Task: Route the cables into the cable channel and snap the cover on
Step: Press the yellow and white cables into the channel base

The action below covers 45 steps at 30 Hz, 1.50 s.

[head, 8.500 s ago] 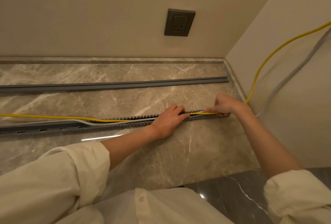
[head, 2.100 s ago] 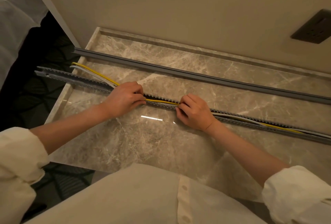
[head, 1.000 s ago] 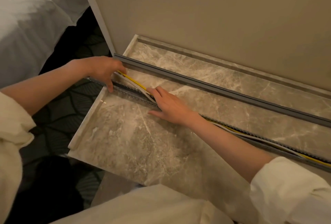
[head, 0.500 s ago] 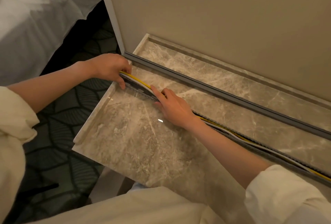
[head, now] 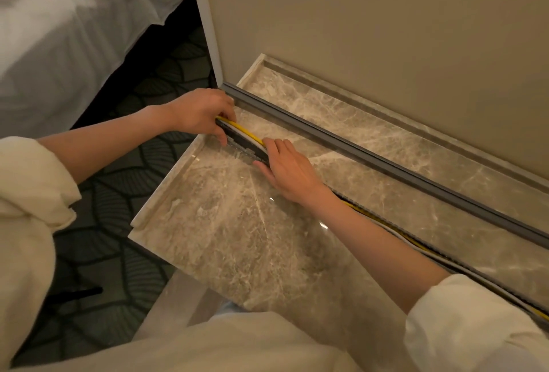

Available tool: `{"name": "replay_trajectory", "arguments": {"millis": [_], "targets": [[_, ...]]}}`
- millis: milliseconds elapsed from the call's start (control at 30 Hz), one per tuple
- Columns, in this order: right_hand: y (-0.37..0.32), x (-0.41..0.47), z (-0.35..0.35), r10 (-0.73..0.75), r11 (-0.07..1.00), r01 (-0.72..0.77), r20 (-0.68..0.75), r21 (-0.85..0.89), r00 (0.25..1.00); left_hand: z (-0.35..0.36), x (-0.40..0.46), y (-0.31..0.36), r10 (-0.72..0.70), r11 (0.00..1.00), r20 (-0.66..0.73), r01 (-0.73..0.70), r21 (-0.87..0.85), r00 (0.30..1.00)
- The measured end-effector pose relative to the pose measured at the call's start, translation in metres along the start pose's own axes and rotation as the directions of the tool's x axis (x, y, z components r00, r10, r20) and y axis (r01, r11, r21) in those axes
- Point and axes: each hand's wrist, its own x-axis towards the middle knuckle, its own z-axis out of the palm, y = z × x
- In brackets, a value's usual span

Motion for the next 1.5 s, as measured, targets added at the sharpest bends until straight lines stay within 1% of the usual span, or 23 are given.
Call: {"name": "replay_trajectory", "arguments": {"millis": [67, 133, 200, 300, 400, 500, 600, 667, 733, 800, 867, 933, 967, 1067, 1133, 1233, 1333, 1433, 1500], "targets": [[-0.002, 0.006, 0.003, 0.002, 1.0, -0.002, 0.033, 0.008, 0.999, -0.002, 0.004, -0.007, -0.057, 0.993, 0.102, 0.067, -0.096, 0.993], [-0.002, 0.006, 0.006, -0.015, 1.0, 0.015, 0.045, -0.002, 0.999, -0.008, 0.01, -0.018, -0.108, 0.97, 0.232, 0.153, -0.189, 0.967], [-0.001, 0.006, 0.007, -0.035, 0.999, 0.036, 0.049, -0.02, 0.998, -0.017, 0.012, -0.032, -0.124, 0.94, 0.307, 0.211, -0.267, 0.943], [-0.002, 0.007, 0.006, -0.047, 0.999, 0.048, 0.055, -0.018, 0.997, -0.023, 0.015, -0.048, -0.077, 0.932, 0.383, 0.202, -0.299, 0.921], [-0.004, 0.005, 0.005, -0.071, 0.997, 0.071, 0.061, 0.005, 0.996, -0.024, 0.022, -0.053, -0.026, 0.948, 0.466, 0.17, -0.27, 0.884], [-0.003, 0.003, 0.002, -0.072, 0.997, 0.071, 0.053, 0.023, 0.996, -0.028, 0.024, -0.05, 0.002, 0.947, 0.51, 0.162, -0.277, 0.86], [0.0, 0.003, -0.003, -0.08, 0.997, 0.079, 0.033, 0.02, 0.996, -0.037, 0.024, -0.047, -0.019, 0.933, 0.482, 0.188, -0.306, 0.876], [-0.001, 0.001, -0.005, -0.088, 0.996, 0.087, 0.037, 0.02, 0.995, -0.04, 0.024, -0.047, -0.07, 0.922, 0.477, 0.239, -0.304, 0.876], [-0.001, -0.001, -0.007, -0.09, 0.996, 0.09, 0.048, 0.016, 0.995, -0.038, 0.025, -0.049, -0.128, 0.91, 0.504, 0.304, -0.283, 0.854], [-0.002, -0.003, -0.009, -0.089, 0.996, 0.088, 0.06, 0.01, 0.994, -0.032, 0.027, -0.054, -0.185, 0.867, 0.529, 0.391, -0.309, 0.828], [-0.002, -0.005, -0.012, -0.087, 0.996, 0.086, 0.068, 0.016, 0.994, -0.026, 0.027, -0.057, -0.214, 0.808, 0.538, 0.457, -0.372, 0.816], [-0.002, -0.006, -0.014, -0.08, 0.997, 0.078, 0.068, 0.029, 0.994, -0.023, 0.025, -0.059, -0.237, 0.777, 0.528, 0.485, -0.401, 0.816], [-0.002, -0.006, -0.015, -0.078, 0.997, 0.076, 0.069, 0.032, 0.995, -0.023, 0.023, -0.059, -0.24, 0.779, 0.52, 0.482, -0.401, 0.82], [-0.002, -0.007, -0.016, -0.082, 0.996, 0.079, 0.072, 0.043, 0.994, -0.029, 0.021, -0.062, -0.213, 0.833, 0.482, 0.416, -0.365, 0.85], [-0.002, -0.007, -0.015, -0.084, 0.995, 0.081, 0.074, 0.05, 0.994, -0.033, 0.022, -0.063, -0.217, 0.858, 0.417, 0.376, -0.348, 0.882], [0.0, -0.007, -0.014, -0.076, 0.995, 0.071, 0.067, 0.063, 0.995, -0.034, 0.024, -0.064, -0.251, 0.889, 0.278, 0.335, -0.313, 0.927], [0.002, -0.006, -0.014, -0.078, 0.995, 0.075, 0.05, 0.067, 0.996, -0.032, 0.024, -0.065, -0.261, 0.908, 0.176, 0.303, -0.289, 0.949], [0.003, -0.006, -0.012, -0.085, 0.994, 0.08, 0.059, 0.081, 0.995, -0.033, 0.021, -0.067, -0.235, 0.943, 0.053, 0.241, -0.23, 0.97], [0.002, -0.006, -0.01, -0.089, 0.993, 0.083, 0.063, 0.088, 0.994, -0.033, 0.018, -0.067, -0.218, 0.956, 0.024, 0.219, -0.193, 0.976]]}}
